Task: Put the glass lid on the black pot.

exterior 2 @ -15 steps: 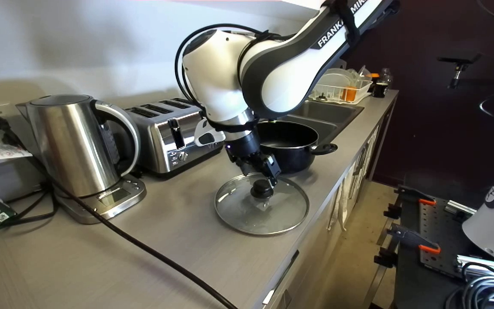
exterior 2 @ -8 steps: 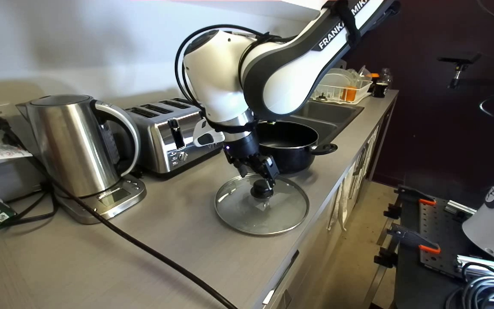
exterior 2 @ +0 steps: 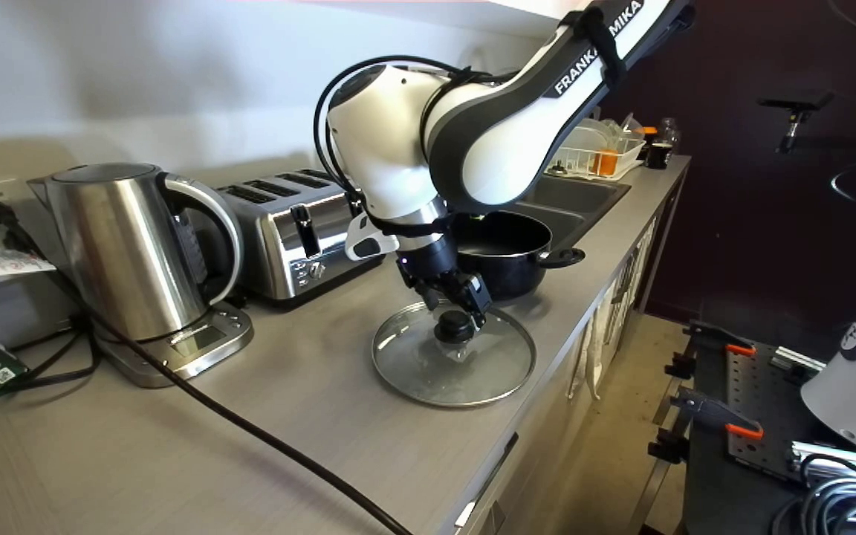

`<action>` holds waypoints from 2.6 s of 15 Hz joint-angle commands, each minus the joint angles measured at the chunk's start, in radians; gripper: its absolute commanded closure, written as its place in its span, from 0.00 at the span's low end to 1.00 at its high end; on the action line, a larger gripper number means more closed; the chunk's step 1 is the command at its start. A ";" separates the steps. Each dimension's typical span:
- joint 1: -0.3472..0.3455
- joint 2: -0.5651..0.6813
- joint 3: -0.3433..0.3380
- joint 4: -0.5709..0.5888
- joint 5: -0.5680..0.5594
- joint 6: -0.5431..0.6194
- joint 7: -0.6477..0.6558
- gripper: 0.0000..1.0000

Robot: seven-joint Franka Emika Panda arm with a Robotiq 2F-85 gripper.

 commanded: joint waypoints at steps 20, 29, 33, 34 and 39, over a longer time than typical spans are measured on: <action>0.014 -0.168 0.064 -0.108 0.016 0.006 -0.082 0.77; 0.006 -0.365 0.085 -0.158 0.096 -0.043 -0.106 0.77; -0.012 -0.423 0.055 -0.143 0.146 -0.090 -0.093 0.77; -0.020 -0.436 0.045 -0.145 0.159 -0.096 -0.092 0.77; -0.066 -0.467 -0.018 -0.142 0.203 -0.124 -0.070 0.77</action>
